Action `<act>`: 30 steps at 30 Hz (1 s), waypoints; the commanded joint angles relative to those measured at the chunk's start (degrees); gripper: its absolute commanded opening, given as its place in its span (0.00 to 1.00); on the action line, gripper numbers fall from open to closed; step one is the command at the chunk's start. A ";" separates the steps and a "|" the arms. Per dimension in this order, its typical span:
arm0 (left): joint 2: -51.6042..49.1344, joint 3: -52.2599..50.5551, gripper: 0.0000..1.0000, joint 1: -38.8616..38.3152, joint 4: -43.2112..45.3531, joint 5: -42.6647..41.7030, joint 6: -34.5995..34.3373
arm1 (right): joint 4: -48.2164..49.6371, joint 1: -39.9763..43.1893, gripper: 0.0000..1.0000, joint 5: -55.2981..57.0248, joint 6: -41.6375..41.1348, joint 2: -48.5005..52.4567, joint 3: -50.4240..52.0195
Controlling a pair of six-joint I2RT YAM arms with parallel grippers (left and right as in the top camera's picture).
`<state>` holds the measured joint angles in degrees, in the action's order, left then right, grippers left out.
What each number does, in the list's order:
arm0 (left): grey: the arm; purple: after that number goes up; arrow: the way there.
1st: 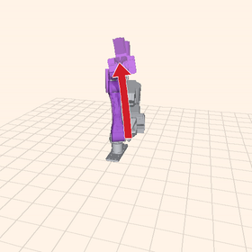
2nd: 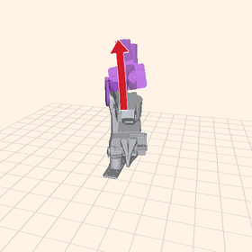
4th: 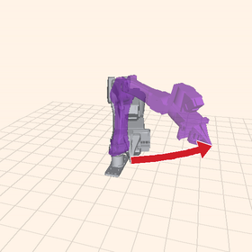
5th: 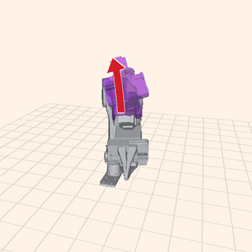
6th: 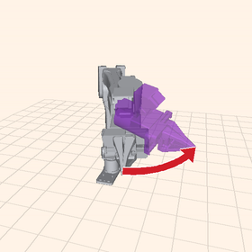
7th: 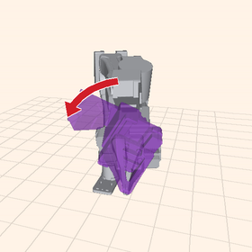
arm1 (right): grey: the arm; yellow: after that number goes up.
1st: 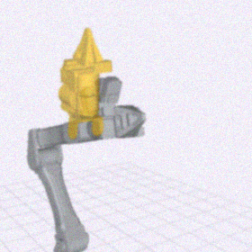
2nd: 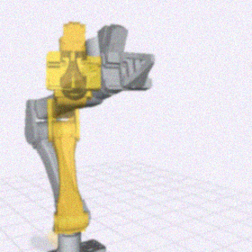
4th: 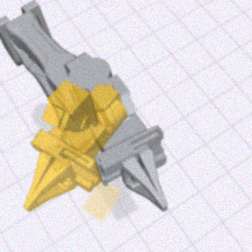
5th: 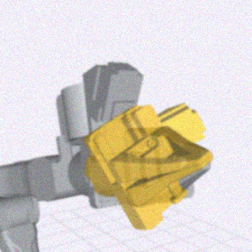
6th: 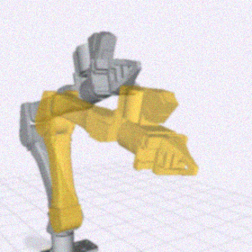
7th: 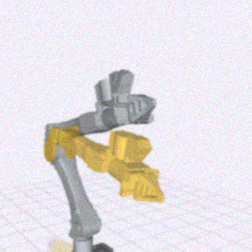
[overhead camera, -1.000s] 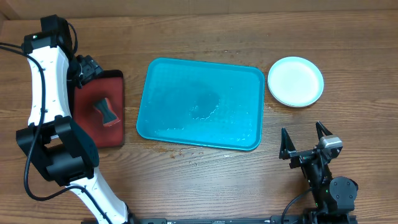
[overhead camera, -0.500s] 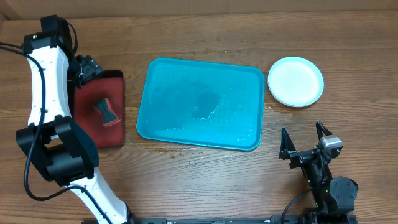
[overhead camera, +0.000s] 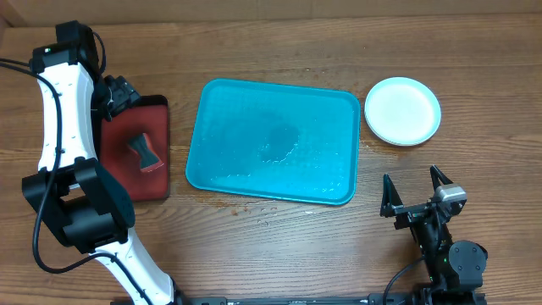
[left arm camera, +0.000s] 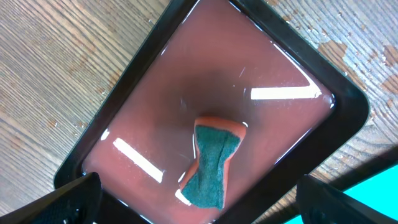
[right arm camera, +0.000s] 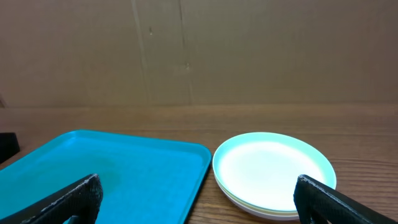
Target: Clean dirty plates on tray and stack at the side
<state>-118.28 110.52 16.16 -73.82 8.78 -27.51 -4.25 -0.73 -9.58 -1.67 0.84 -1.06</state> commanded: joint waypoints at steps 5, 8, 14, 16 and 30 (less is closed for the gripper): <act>7.39 0.13 1.00 -1.11 -0.81 -0.70 -0.83 | 0.31 0.44 1.00 0.55 0.22 -0.68 0.59; 11.23 -0.57 1.00 -1.75 0.42 -0.90 -0.92 | 0.31 0.44 1.00 0.55 0.22 -0.68 0.59; 22.97 -9.94 1.00 -2.99 5.51 -0.63 -0.79 | 0.31 0.44 1.00 0.55 0.22 -0.68 0.59; 27.71 -15.50 1.00 -3.19 7.80 -0.70 -0.81 | 0.31 0.44 1.00 0.55 0.22 -0.68 0.59; 61.29 -56.41 1.00 -11.45 36.28 -0.90 1.55 | 0.31 0.44 1.00 0.52 0.22 -0.68 0.59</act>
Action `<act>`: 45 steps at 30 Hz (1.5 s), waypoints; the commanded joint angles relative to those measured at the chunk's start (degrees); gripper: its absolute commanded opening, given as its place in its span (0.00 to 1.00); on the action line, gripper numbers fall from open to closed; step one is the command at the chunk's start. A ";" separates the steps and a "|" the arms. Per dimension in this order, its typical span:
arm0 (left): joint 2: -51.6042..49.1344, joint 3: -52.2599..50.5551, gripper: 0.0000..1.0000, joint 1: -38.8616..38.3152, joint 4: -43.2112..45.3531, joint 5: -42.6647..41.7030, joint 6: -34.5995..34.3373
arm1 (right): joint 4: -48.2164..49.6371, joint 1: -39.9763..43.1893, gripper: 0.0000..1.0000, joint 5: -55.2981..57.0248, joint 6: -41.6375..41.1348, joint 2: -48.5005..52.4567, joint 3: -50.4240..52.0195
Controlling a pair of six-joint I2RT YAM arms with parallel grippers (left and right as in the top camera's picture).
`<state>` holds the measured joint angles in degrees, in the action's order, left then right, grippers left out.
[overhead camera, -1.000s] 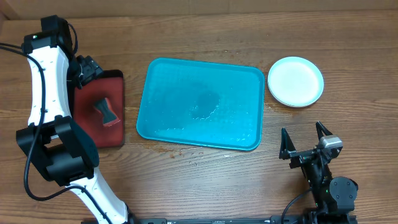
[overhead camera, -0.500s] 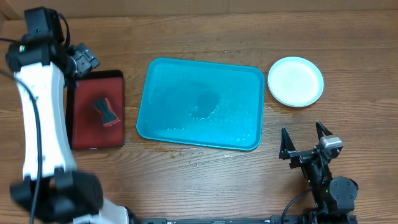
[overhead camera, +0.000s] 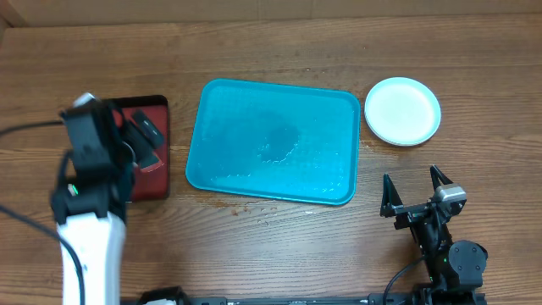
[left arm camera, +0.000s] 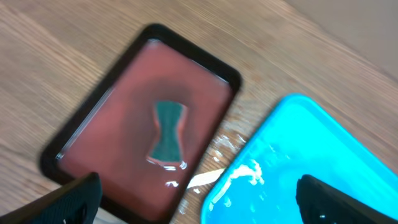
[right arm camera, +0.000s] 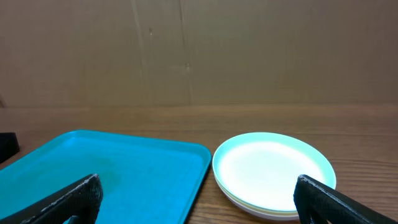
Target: Clean dirty plates on tray and stack at the side
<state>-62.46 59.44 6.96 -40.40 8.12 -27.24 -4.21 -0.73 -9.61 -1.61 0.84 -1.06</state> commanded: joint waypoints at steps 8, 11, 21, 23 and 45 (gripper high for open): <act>23.89 -25.09 1.00 -5.49 12.20 -0.04 2.21 | 0.26 0.44 1.00 0.57 0.15 -0.68 0.59; 26.62 -27.82 1.00 -5.49 8.50 -0.20 2.16 | 0.26 0.44 1.00 0.57 0.15 -0.68 0.59; 39.47 -36.98 1.00 -5.51 10.01 -1.14 12.76 | 0.26 0.44 1.00 0.57 0.15 -0.68 0.59; 42.56 -39.36 1.00 -5.51 11.37 -2.84 16.35 | 0.26 0.44 1.00 0.57 0.15 -0.68 0.59; 62.27 -58.75 1.00 -5.49 39.76 -10.34 21.53 | 0.26 0.44 1.00 0.55 0.15 -0.68 0.59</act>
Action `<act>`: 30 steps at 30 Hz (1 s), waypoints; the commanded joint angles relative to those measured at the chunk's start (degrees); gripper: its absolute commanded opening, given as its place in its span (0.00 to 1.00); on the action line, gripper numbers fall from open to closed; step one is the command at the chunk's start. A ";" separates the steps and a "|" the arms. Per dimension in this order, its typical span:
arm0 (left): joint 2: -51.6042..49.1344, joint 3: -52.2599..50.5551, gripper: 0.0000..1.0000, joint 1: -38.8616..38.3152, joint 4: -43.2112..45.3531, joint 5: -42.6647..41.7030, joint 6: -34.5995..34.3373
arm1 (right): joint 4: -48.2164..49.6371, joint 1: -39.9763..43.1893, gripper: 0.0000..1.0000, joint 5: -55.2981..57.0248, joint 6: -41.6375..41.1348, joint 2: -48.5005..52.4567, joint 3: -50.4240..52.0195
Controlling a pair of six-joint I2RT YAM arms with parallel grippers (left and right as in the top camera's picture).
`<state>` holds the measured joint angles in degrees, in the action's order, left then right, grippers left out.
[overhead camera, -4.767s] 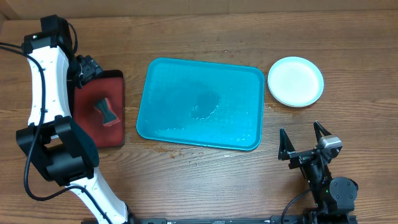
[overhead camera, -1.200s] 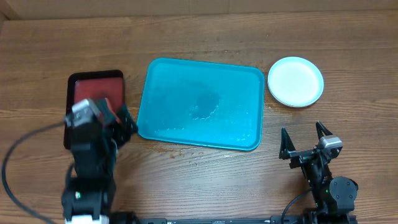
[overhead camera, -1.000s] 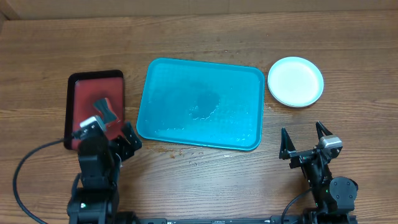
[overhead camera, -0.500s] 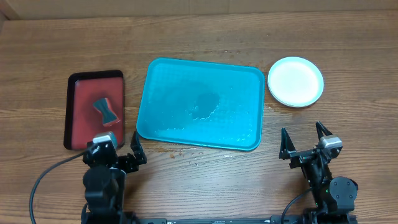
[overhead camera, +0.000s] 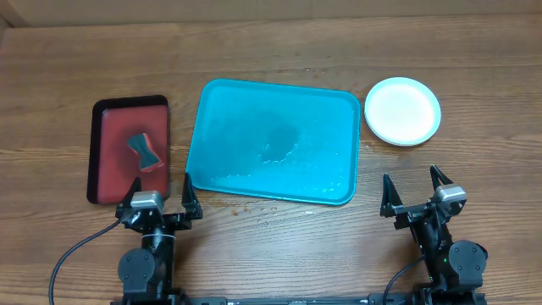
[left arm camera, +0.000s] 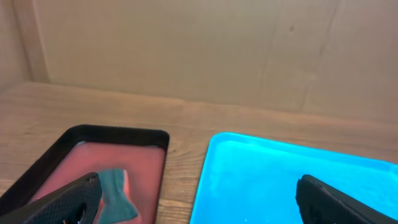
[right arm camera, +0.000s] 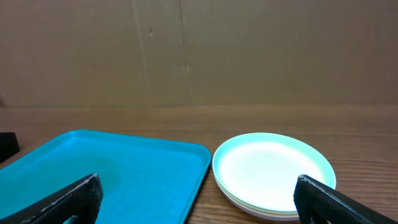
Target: Clean dirty plates on tray and stack at the side
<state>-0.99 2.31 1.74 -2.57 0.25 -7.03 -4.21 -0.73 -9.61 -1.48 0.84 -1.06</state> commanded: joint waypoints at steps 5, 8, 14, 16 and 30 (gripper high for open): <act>0.81 -2.05 1.00 -0.26 -1.49 -2.71 1.31 | 0.26 0.44 1.00 0.57 0.02 -0.68 0.59; 0.81 -2.05 1.00 -0.26 -1.86 -2.64 1.29 | 0.26 0.44 1.00 0.57 0.02 -0.68 0.59; 0.81 -2.05 1.00 -0.26 -1.84 -2.29 2.95 | 0.26 0.44 1.00 0.57 0.02 -0.68 0.59; 0.81 -2.05 1.00 -0.28 -1.86 -2.82 5.31 | 0.26 0.44 1.00 0.57 0.02 -0.68 0.59; 0.81 -2.05 1.00 -0.26 -1.92 -1.73 8.31 | 0.26 0.44 1.00 0.57 0.02 -0.68 0.59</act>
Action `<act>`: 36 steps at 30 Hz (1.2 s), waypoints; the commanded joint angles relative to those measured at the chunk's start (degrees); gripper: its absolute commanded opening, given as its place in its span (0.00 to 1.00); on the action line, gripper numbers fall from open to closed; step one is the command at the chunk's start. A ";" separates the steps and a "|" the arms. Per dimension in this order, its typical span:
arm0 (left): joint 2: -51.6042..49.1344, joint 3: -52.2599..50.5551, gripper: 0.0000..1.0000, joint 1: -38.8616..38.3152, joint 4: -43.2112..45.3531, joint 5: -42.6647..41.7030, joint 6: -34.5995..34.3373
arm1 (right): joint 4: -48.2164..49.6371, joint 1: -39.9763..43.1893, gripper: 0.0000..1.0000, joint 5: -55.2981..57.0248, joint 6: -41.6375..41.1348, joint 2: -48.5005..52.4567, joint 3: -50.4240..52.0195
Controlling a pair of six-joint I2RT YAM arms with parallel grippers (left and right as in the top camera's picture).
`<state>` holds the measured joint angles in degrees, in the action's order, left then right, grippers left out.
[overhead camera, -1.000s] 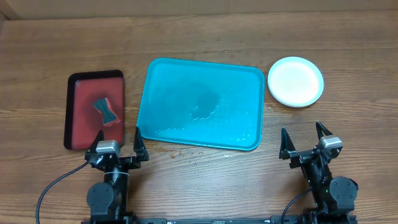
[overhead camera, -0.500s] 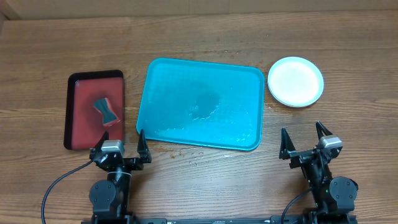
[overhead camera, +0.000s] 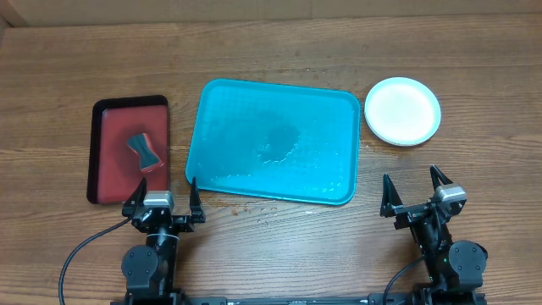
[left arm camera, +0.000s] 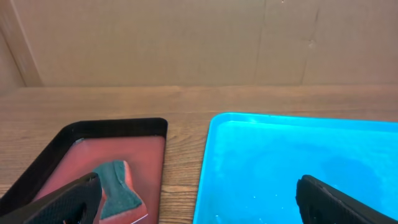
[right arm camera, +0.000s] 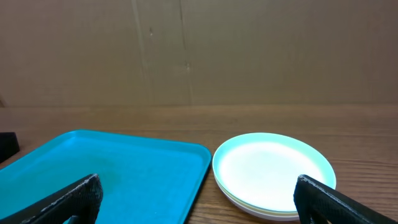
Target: Clean dirty plates on tray and stack at the side
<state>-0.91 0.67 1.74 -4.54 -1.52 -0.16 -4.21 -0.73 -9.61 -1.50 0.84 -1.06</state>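
Observation:
The blue tray (overhead camera: 220, 110) lies mid-table, wet and with no plates on it; it also shows in the wrist views (left arm camera: 298, 155) (right arm camera: 106, 168). White plates (overhead camera: 402, 111) sit stacked to its right (right arm camera: 273, 171). A green-and-orange sponge (overhead camera: 145, 151) lies in the red dish (overhead camera: 106, 161) at left (left arm camera: 115, 183). My left gripper (overhead camera: 163, 196) stands open at the front left, holding nothing. My right gripper (overhead camera: 415, 191) stands open at the front right, also holding nothing.
A cardboard wall (right arm camera: 199, 50) backs the wooden table (overhead camera: 279, 246). Water drops lie on the wood in front of the tray.
My left gripper has turned slightly to the right at its resting spot near the front edge; its view now shows more of the tray. The right arm, plates and sponge are unchanged.
My left gripper was open above the red dish with the sponge lying in it. Then it stood higher and nearer the front. Later it was down at the front left edge, where it remains. The right gripper stayed open and still throughout.

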 commanded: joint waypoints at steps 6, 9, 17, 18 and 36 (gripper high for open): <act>0.72 -0.42 1.00 -0.26 0.00 0.28 0.35 | 0.26 0.44 1.00 0.55 0.04 -0.68 0.59; 0.72 -0.42 1.00 -0.28 -0.02 0.46 -0.72 | 0.26 0.44 1.00 0.57 0.04 -0.68 0.59; 0.72 -0.42 1.00 -0.26 0.04 0.61 -1.51 | 0.24 0.44 1.00 0.57 0.04 -0.68 0.59; 0.72 -0.42 1.00 -0.26 0.07 0.37 -1.53 | 0.26 0.44 1.00 0.57 0.04 -0.68 0.59; 0.70 -0.42 1.00 -0.26 0.09 0.04 -1.53 | 0.26 0.44 1.00 0.57 0.04 -0.68 0.59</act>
<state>-0.91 0.67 1.74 -4.56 -1.50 -1.10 -4.19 -0.73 -9.63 -1.50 0.84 -1.06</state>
